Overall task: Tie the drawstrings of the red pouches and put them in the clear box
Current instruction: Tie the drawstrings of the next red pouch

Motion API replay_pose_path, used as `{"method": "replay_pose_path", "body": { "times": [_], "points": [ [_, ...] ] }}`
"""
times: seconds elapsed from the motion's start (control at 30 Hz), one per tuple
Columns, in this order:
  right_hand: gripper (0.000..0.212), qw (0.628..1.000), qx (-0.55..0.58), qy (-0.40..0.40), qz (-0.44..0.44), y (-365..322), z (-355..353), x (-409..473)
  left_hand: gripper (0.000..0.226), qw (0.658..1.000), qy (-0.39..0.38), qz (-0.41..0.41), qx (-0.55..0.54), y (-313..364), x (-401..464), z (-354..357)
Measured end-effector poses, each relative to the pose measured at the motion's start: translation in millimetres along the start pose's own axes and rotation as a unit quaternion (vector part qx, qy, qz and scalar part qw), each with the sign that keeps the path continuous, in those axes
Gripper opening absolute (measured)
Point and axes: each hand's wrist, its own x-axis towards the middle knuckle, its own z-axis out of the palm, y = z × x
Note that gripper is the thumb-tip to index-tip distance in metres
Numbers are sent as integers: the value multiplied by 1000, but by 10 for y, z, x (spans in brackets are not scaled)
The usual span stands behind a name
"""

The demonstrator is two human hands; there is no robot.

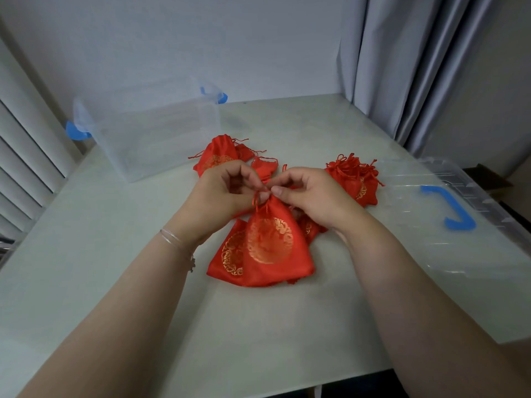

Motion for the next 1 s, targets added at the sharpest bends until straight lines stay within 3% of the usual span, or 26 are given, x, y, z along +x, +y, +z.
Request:
{"method": "replay_pose_path", "body": {
  "times": [0.07, 0.2, 0.4, 0.47, 0.53, 0.6, 0.77, 1.0],
  "points": [
    [16, 999, 48, 14, 16, 4, -2, 4, 20, 998, 27, 42, 31, 2, -1, -3],
    [15, 999, 40, 31, 3, -5, 41, 12, 15, 982, 84, 111, 127, -14, -6, -1],
    [10, 998, -12, 69, -10, -53, 33, -23, 14, 898, 140, 248, 334, -131, 2, 28],
    [14, 997, -30, 75, -4, -52, 29, -21, 14, 892, 136, 264, 342, -161, 5, 16],
    [6, 998, 25, 58, -10, -46, 29, -24, 13, 894, 137, 271, 331, -167, 3, 32],
    [20, 998, 50, 31, -23, -47, 33, -21, 14, 896, 134, 271, 326, -173, 9, 34],
    [19, 999, 16, 16, -37, -65, -21, -19, 16, 903, 111, 276, 310, -196, 13, 32],
    [9, 988, -139, 66, -8, -23, 2, -27, 10, 908, 105, 282, 290, -175, 24, 36]
  ]
}}
